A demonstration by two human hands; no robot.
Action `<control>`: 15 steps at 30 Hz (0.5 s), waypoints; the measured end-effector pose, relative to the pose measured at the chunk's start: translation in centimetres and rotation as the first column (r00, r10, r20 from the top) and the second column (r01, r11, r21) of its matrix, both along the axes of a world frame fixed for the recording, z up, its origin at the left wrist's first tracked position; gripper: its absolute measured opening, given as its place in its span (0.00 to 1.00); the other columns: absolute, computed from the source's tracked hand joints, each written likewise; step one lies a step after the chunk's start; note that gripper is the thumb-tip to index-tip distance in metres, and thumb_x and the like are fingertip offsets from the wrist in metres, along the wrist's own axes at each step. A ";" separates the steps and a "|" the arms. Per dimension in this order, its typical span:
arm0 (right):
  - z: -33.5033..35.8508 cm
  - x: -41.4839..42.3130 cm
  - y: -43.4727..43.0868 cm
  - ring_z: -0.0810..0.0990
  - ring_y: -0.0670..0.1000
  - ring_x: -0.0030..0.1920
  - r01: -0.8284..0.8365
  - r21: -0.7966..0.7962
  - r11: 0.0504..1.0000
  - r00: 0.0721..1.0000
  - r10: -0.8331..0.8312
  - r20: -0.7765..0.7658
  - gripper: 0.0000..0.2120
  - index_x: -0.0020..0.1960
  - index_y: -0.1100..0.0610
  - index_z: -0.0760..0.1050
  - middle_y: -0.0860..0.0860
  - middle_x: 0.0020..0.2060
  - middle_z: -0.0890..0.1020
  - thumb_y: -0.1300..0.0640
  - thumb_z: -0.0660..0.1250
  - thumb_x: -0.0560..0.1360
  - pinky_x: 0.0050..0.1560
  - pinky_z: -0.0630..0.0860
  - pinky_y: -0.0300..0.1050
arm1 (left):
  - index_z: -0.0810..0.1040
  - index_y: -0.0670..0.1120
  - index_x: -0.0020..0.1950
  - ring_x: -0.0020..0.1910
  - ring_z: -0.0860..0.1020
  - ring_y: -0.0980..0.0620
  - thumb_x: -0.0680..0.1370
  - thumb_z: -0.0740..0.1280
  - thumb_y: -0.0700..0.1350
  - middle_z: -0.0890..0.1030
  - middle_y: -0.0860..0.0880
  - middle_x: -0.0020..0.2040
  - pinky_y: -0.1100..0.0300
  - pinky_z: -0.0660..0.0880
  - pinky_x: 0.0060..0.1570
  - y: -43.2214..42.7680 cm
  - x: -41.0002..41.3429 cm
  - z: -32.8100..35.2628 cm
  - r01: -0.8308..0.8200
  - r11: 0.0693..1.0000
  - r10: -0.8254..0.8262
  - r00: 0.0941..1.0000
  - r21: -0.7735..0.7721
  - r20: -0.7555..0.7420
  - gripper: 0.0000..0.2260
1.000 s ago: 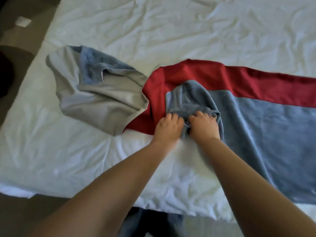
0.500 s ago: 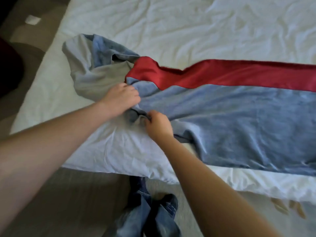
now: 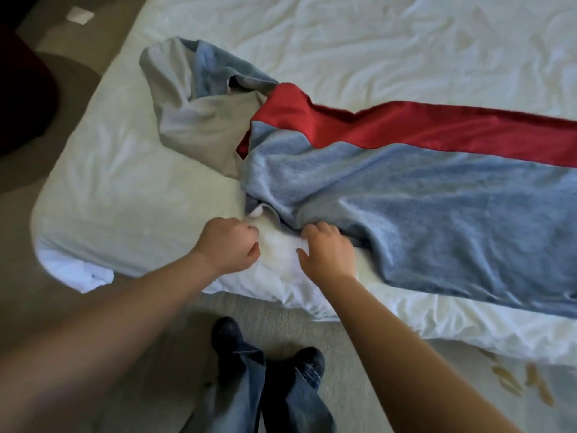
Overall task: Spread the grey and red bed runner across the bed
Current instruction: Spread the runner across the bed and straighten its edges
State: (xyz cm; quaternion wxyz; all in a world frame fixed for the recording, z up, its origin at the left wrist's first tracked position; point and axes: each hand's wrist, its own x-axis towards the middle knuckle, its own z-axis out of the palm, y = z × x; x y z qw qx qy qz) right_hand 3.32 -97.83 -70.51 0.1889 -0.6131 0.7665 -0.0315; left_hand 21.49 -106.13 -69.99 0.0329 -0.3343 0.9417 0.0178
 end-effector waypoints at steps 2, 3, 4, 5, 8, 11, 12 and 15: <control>-1.0 0.1 -0.2 0.75 0.55 0.54 0.028 -0.016 0.999 0.998 -0.028 -0.063 0.13 0.55 0.54 0.72 0.52 0.52 0.76 0.52 0.68 0.73 0.48 0.73 0.48 | 0.77 0.43 0.43 0.37 0.78 0.45 0.70 0.68 0.52 0.79 0.46 0.38 0.57 0.71 0.30 0.3 0.1 -1.6 -0.214 0.972 0.211 0.977 0.098 0.039 0.12; -1.4 0.3 -0.4 0.75 0.55 0.54 0.036 -0.029 0.999 0.995 -0.038 -0.095 0.13 0.56 0.54 0.72 0.51 0.53 0.76 0.54 0.67 0.73 0.49 0.72 0.48 | 0.76 0.44 0.48 0.42 0.77 0.46 0.71 0.68 0.56 0.79 0.46 0.43 0.57 0.71 0.33 0.1 -0.2 -2.2 -0.316 0.940 0.314 0.949 0.132 0.036 0.17; -1.8 0.6 -0.8 0.75 0.55 0.55 0.037 -0.038 0.999 0.991 -0.042 -0.129 0.12 0.56 0.54 0.71 0.52 0.53 0.76 0.56 0.66 0.74 0.51 0.72 0.47 | 0.75 0.45 0.52 0.45 0.77 0.46 0.70 0.68 0.60 0.78 0.46 0.46 0.56 0.72 0.35 -0.2 -0.8 -2.5 -0.395 0.905 0.398 0.917 0.157 0.017 0.21; -2.2 0.9 -1.2 0.75 0.55 0.55 0.042 -0.043 0.998 0.987 -0.048 -0.151 0.11 0.56 0.55 0.71 0.52 0.53 0.76 0.58 0.64 0.75 0.52 0.72 0.48 | 0.75 0.45 0.53 0.46 0.77 0.46 0.69 0.68 0.62 0.78 0.46 0.47 0.56 0.72 0.36 -0.6 -1.7 -2.6 -0.463 0.867 0.476 0.879 0.183 -0.028 0.23; -2.6 1.9 -2.1 0.75 0.56 0.55 0.076 -0.022 0.997 0.977 -0.079 -0.198 0.09 0.55 0.57 0.73 0.54 0.53 0.77 0.64 0.59 0.76 0.54 0.71 0.49 | 0.75 0.43 0.53 0.48 0.78 0.44 0.70 0.69 0.56 0.78 0.44 0.49 0.54 0.73 0.40 -2.5 -3.9 -1.8 -0.645 0.672 0.733 0.649 0.363 -0.205 0.19; -2.3 2.7 -2.7 0.76 0.56 0.54 0.168 -0.039 0.985 0.962 -0.172 -0.213 0.09 0.53 0.57 0.74 0.54 0.51 0.79 0.65 0.59 0.76 0.52 0.71 0.48 | 0.76 0.42 0.53 0.51 0.78 0.41 0.74 0.63 0.41 0.80 0.42 0.50 0.55 0.71 0.43 -5.0 -4.3 -1.1 -0.651 0.476 0.873 0.432 0.591 -0.227 0.09; -2.2 3.1 -2.8 0.77 0.55 0.53 0.191 -0.049 0.980 0.961 -0.197 -0.196 0.09 0.53 0.57 0.74 0.53 0.51 0.79 0.64 0.59 0.76 0.49 0.72 0.47 | 0.76 0.42 0.52 0.51 0.77 0.40 0.74 0.61 0.39 0.80 0.42 0.50 0.55 0.70 0.43 -5.6 -4.0 -0.9 -0.642 0.469 0.877 0.423 0.607 -0.230 0.09; -2.0 5.8 -3.0 0.77 0.55 0.48 0.207 -0.046 0.977 0.973 -0.210 -0.091 0.07 0.52 0.58 0.74 0.54 0.48 0.79 0.63 0.59 0.77 0.38 0.68 0.45 | 0.76 0.40 0.53 0.51 0.77 0.39 0.75 0.61 0.38 0.81 0.40 0.51 0.54 0.71 0.45 -7.0 -2.0 0.2 -0.645 0.514 0.858 0.390 0.566 -0.335 0.09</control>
